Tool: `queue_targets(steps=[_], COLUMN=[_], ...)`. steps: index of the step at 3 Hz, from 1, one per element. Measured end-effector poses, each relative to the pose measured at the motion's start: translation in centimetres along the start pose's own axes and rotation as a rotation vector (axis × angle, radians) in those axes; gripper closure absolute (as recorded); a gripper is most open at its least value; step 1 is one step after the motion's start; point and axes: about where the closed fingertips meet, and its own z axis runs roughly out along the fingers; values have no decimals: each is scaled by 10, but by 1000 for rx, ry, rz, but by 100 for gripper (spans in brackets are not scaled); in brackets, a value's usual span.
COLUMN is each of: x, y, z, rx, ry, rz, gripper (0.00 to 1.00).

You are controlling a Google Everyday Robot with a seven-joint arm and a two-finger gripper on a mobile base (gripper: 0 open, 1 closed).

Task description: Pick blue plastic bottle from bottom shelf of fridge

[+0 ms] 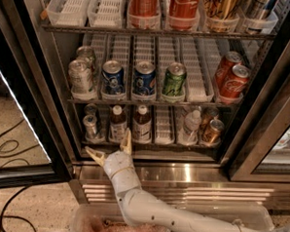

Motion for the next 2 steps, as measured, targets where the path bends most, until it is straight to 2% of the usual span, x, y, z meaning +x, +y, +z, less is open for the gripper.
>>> queue_targets(steps=[1,2], x=[0,0], y=[0,0], z=[0,0], rx=[1,1], ry=[0,0], rz=[0,0], gripper=[4,4])
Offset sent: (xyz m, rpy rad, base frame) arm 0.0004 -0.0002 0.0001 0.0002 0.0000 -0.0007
